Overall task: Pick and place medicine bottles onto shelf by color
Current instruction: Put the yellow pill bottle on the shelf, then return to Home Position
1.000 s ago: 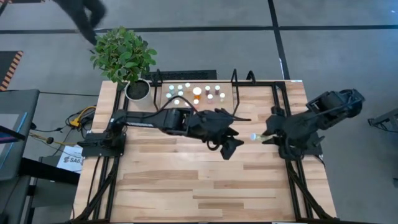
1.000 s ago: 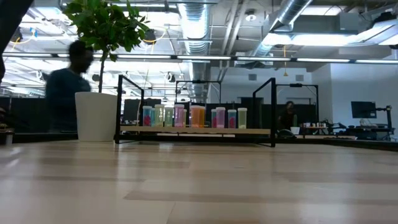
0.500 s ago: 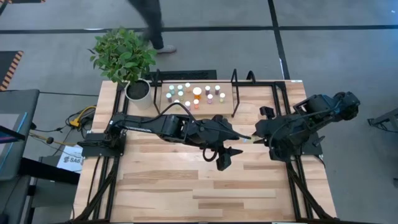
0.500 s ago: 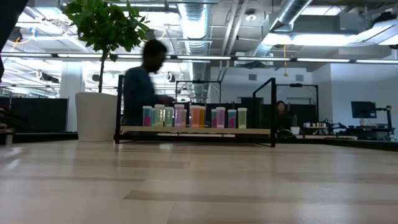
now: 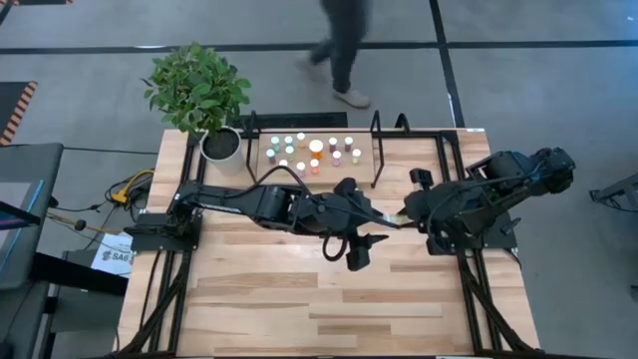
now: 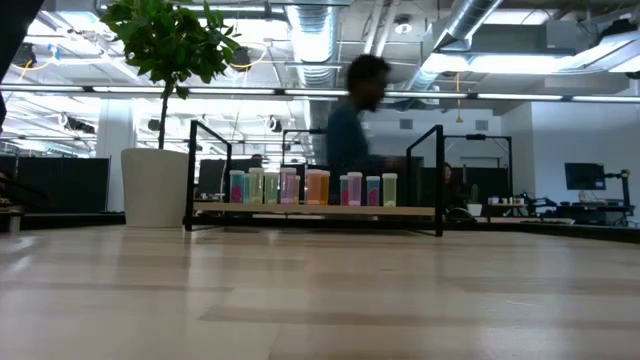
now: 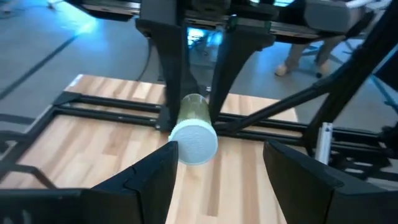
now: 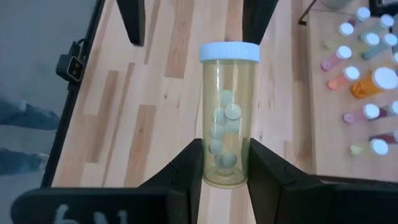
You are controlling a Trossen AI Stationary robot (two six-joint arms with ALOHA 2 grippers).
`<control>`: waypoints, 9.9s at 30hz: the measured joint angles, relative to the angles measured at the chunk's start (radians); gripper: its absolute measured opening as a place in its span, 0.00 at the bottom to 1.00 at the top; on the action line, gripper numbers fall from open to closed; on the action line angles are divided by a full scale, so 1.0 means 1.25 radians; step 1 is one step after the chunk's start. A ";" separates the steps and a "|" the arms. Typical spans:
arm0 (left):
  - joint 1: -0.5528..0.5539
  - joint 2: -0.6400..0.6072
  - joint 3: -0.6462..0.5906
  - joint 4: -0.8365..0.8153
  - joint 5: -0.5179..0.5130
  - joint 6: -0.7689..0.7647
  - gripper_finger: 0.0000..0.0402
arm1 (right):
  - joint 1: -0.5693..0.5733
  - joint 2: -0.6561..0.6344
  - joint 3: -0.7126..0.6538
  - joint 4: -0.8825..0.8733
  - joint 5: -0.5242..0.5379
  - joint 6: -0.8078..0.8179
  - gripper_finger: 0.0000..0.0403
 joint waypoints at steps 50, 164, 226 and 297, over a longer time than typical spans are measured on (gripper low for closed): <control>0.002 0.002 0.000 0.029 -0.005 0.033 0.26 | -0.005 -0.005 0.001 0.033 0.012 -0.032 0.28; 0.446 0.241 -0.004 -0.473 0.164 -0.004 0.23 | -0.105 -0.052 0.243 -0.186 0.013 0.178 0.71; 0.435 0.234 -0.069 -0.428 0.136 -0.009 0.24 | -0.105 -0.052 0.243 -0.186 0.034 0.181 0.71; -0.121 -0.183 -0.020 -0.669 -0.257 -0.529 0.45 | -0.153 -0.064 -0.380 0.461 0.093 -0.170 0.71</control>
